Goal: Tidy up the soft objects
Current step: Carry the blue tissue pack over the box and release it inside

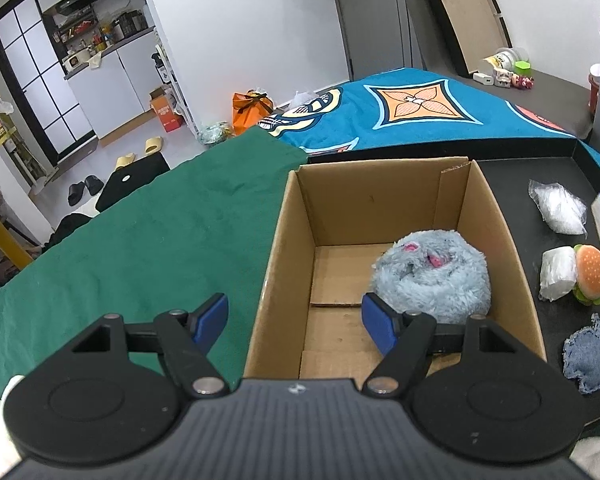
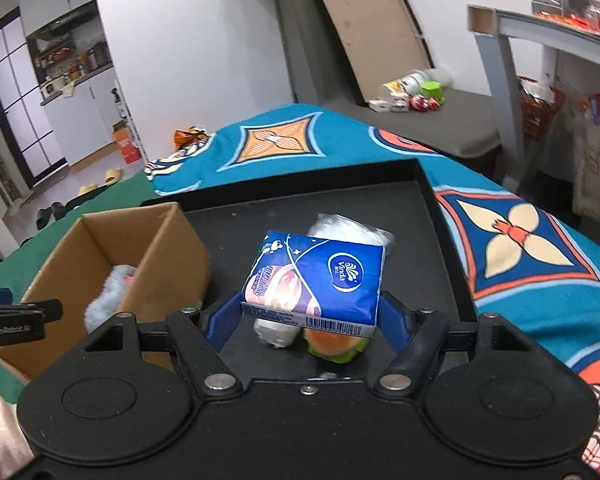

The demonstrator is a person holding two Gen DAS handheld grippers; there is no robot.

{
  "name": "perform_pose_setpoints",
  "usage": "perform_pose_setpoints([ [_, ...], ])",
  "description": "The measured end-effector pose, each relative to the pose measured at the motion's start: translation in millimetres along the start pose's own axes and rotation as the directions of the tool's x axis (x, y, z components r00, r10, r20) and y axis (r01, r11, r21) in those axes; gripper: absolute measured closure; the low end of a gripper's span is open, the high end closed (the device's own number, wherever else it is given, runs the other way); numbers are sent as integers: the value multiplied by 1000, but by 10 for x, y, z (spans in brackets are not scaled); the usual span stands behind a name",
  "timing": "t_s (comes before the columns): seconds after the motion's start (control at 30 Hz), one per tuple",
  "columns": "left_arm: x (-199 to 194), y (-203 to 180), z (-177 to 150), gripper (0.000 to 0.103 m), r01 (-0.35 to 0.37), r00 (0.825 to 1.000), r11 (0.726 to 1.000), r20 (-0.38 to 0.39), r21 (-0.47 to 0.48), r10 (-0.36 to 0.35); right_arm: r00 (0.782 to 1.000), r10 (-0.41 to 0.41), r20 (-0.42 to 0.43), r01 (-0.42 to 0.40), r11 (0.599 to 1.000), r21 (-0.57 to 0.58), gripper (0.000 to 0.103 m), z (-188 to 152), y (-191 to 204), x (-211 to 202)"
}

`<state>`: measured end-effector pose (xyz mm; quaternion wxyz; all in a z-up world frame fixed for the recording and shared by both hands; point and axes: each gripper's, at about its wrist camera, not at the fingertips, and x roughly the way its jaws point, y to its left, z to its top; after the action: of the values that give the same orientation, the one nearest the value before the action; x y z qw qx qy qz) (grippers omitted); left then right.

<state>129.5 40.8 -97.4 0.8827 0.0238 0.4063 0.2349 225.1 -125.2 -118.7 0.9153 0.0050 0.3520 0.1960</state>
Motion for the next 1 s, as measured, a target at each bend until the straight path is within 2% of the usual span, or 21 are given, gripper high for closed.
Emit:
perform_pose_setpoints([
  [0.4,-14,126,-37,31,36,999,999,19,-10,-36,994,97,45,-94,993,-70,32,168,362,-60],
  [0.6,-11,212,-56,36,51,998,998,32,-35,-50,988,141,58,-134,984,-114,32,284,577,-70],
  [1.0,103,364,-104,66,127,992,989,15,-81,-126,976,213,34,-204,962,-183,32,407,1016,43],
])
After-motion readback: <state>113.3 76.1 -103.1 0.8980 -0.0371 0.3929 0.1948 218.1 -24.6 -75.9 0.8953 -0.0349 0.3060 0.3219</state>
